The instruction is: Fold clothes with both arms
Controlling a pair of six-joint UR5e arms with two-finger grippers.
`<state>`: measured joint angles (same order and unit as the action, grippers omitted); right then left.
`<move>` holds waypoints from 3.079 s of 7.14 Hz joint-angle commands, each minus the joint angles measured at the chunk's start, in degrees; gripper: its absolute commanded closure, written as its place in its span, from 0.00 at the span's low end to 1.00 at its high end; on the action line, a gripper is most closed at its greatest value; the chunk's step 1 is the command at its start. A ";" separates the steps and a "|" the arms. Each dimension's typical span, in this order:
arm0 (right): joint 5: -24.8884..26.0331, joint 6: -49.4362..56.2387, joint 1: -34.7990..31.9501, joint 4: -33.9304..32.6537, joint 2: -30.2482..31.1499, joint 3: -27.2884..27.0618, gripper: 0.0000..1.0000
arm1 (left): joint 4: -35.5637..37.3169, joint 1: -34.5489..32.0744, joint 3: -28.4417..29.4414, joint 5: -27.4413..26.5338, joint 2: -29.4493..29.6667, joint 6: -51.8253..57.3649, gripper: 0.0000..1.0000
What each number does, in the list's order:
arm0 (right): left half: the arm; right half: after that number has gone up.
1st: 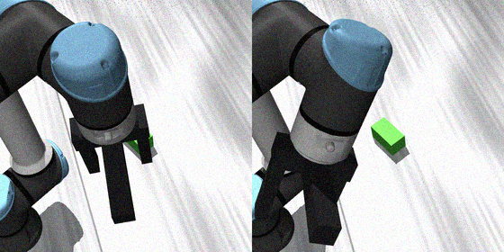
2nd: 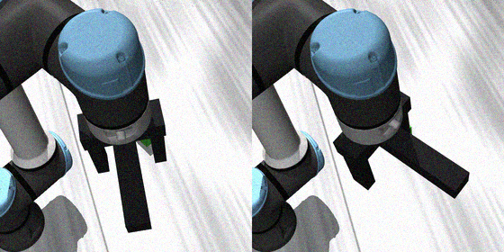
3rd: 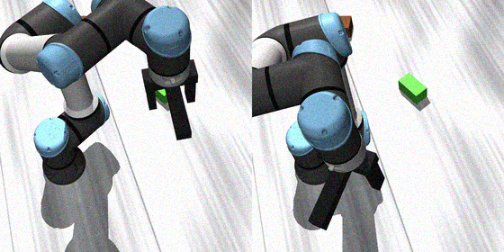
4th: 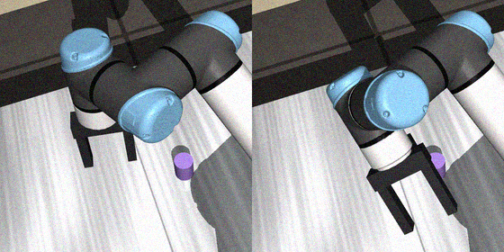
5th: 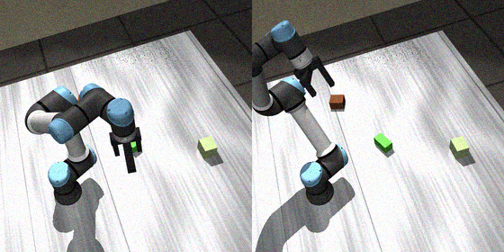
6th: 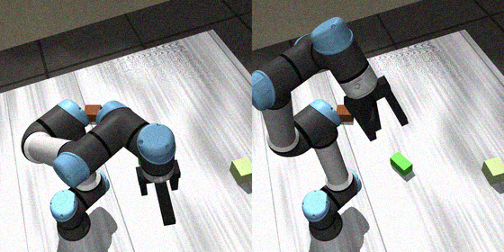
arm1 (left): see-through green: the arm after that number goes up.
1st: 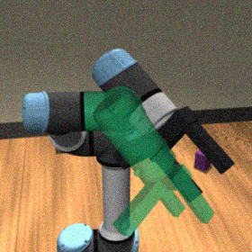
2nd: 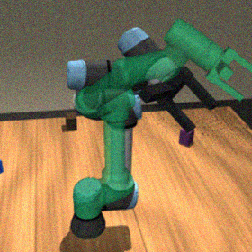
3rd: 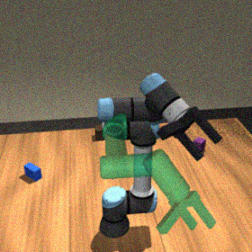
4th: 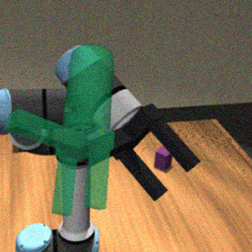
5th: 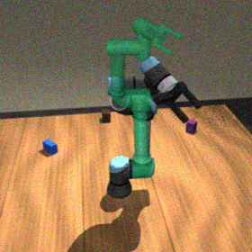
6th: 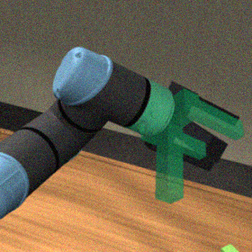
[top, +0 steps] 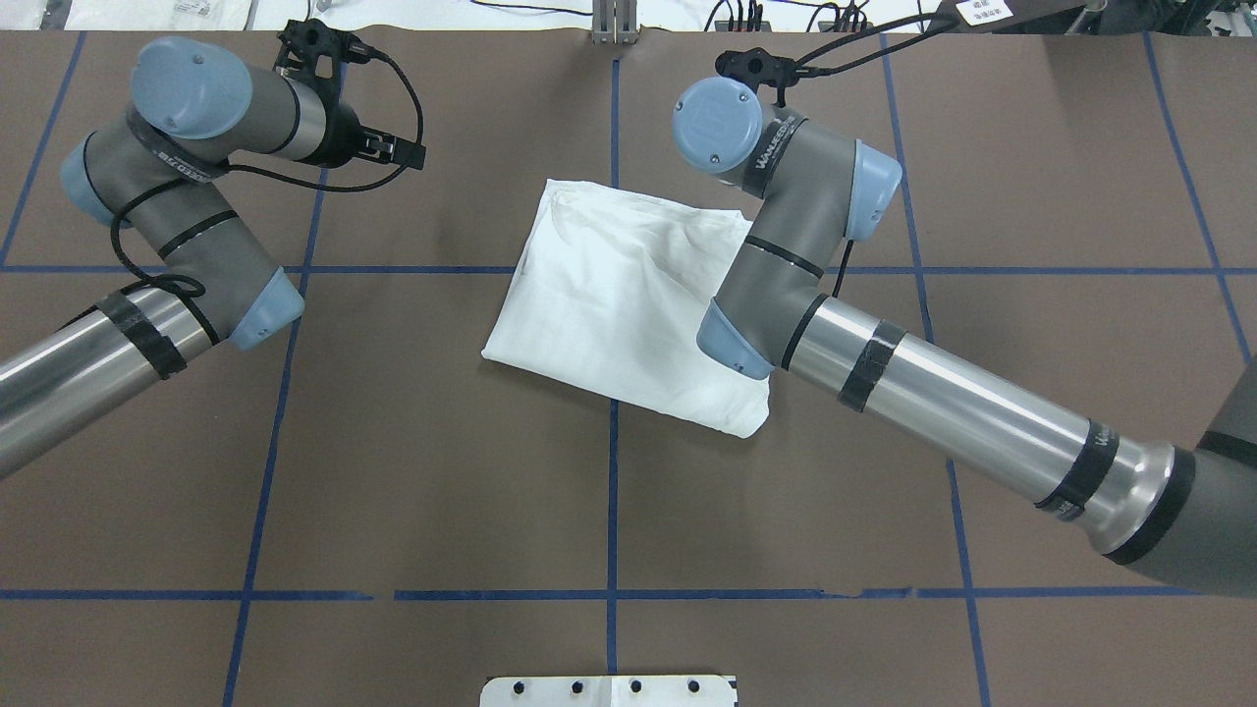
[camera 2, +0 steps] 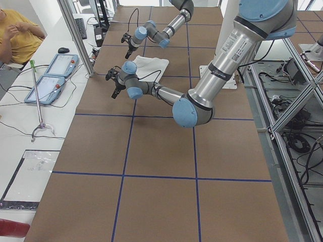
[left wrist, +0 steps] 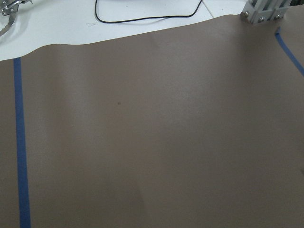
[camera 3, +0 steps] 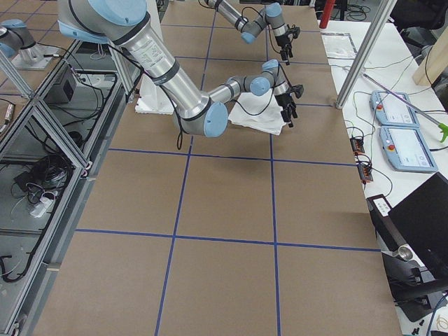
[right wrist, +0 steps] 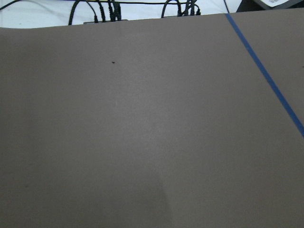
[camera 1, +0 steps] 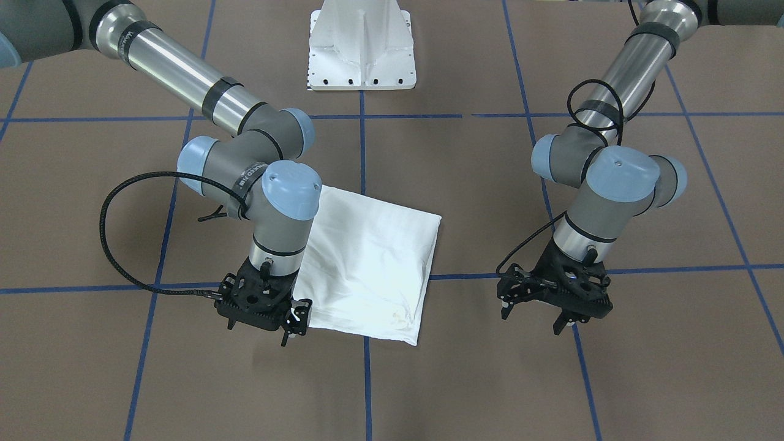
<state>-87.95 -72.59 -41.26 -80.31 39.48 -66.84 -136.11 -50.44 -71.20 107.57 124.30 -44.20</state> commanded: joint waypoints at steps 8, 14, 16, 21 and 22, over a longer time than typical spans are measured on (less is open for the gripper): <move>-36.50 70.38 -35.78 -24.80 38.96 -39.24 0.00 | 23.87 -23.88 -34.27 18.00 -35.32 42.23 0.00; -42.29 82.97 -49.88 -19.72 63.07 -39.59 0.00 | 23.69 -38.68 -33.65 29.36 -51.96 43.23 0.00; -42.48 82.61 -49.89 -19.27 63.09 -39.51 0.00 | 30.24 -38.51 -33.56 29.36 -51.97 43.14 0.00; -42.48 82.96 -49.89 -19.27 63.18 -39.24 0.00 | 37.85 -38.33 -33.92 29.10 -51.62 44.64 0.00; -42.48 82.96 -49.89 -19.18 63.18 -39.24 0.00 | 37.76 -38.42 -33.65 29.19 -51.27 44.38 0.00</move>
<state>-130.44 10.32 -91.14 -99.56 102.62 -106.12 -98.40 -88.82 -105.11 136.70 72.70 0.29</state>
